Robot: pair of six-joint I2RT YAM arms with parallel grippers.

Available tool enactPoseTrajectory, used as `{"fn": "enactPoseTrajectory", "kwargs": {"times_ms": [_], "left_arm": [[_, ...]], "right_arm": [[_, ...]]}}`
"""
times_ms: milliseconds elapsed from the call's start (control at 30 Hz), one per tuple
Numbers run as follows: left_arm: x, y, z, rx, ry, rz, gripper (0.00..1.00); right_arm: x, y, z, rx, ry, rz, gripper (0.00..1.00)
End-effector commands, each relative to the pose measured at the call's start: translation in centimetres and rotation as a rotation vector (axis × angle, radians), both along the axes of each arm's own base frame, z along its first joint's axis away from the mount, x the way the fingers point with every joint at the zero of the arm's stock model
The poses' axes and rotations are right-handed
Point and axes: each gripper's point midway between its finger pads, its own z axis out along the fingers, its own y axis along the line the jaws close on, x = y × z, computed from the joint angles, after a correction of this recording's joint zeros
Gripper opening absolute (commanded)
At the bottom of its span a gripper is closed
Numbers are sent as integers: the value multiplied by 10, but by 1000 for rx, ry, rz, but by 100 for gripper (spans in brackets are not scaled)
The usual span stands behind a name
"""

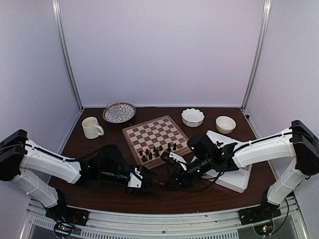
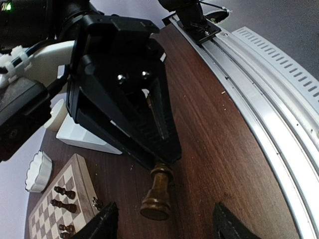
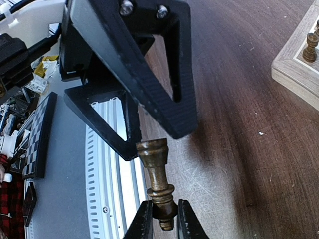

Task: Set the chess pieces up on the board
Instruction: Pass from the right arm to the left

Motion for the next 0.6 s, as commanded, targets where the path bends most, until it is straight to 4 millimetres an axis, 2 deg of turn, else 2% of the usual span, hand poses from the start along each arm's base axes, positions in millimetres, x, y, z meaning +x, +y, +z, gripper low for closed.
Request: {"fn": "enactPoseTrajectory", "kwargs": {"times_ms": [0,200,433,567], "left_arm": [[3,-9,12,-31,-32,-8,62],[0,-12,14,-40,-47,-12,60],[-2,-13,17,-46,-38,-19,36],[-2,-13,17,-48,-40,-17,25]], "right_arm": [[-4,10,13,54,-6,31,11],[-4,13,11,58,8,33,11],[-5,16,12,72,19,39,11],[-4,17,14,84,24,41,11]]}}
